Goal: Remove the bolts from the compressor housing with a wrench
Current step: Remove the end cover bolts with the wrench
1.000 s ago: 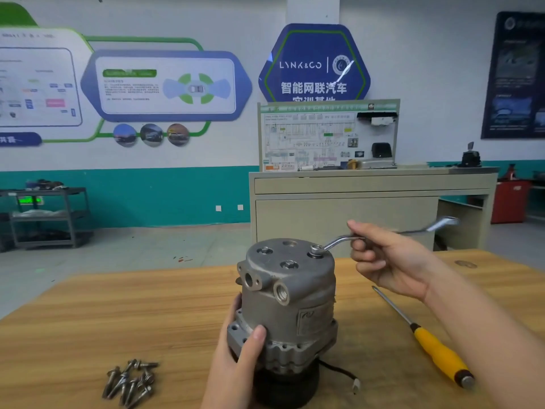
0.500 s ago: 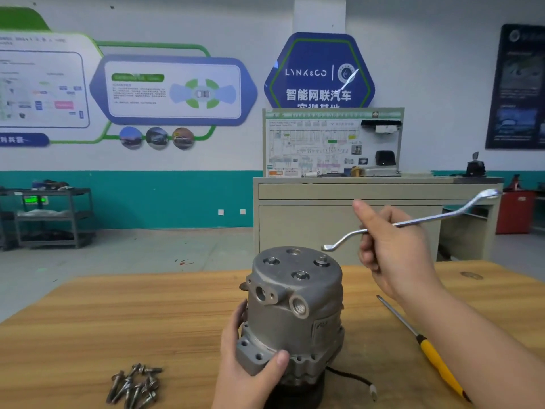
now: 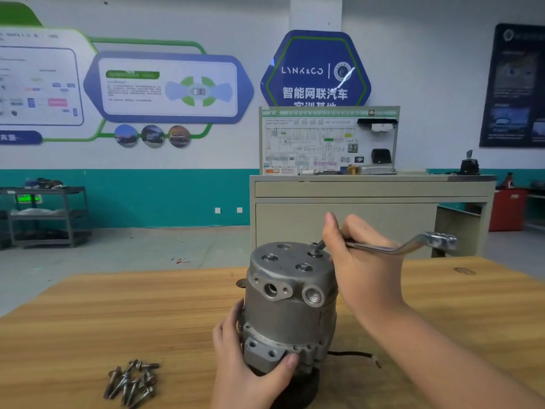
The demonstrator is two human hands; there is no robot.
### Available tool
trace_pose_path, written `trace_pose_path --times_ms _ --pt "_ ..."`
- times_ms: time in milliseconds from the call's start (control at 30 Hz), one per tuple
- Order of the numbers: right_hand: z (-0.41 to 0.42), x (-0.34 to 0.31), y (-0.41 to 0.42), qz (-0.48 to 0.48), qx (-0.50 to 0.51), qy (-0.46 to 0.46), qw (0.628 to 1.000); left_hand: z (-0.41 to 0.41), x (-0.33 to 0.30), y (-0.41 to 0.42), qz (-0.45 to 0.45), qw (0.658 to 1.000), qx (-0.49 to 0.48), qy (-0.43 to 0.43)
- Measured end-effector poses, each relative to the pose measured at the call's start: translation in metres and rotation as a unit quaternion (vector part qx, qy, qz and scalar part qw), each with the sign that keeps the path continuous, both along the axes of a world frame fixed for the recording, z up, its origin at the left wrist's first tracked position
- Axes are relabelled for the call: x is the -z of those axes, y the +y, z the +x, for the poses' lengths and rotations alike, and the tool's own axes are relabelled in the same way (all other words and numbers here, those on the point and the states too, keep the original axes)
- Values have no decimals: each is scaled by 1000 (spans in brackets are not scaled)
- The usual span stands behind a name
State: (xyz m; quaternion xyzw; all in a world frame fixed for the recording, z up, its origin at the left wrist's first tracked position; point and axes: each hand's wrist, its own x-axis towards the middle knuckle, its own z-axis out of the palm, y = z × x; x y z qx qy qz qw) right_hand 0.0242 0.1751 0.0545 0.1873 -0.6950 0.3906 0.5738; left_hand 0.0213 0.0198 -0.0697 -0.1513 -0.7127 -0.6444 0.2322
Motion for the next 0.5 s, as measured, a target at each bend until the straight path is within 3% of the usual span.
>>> trace_pose_path --times_ms 200,300,400,433,500 --pt "8 -6 -5 131 61 1 989 0 -1 0 -27 1000 -5 10" --pt "9 1 2 126 19 21 992 -1 1 -4 -38 999 -6 11" --pt "9 12 18 -43 -90 -72 992 -1 2 -12 -52 999 6 7" --pt "7 12 23 -123 -156 -123 972 -1 2 -14 -52 999 13 5" --pt "-1 9 35 -268 -327 -217 880 1 -1 -20 -34 999 34 -9"
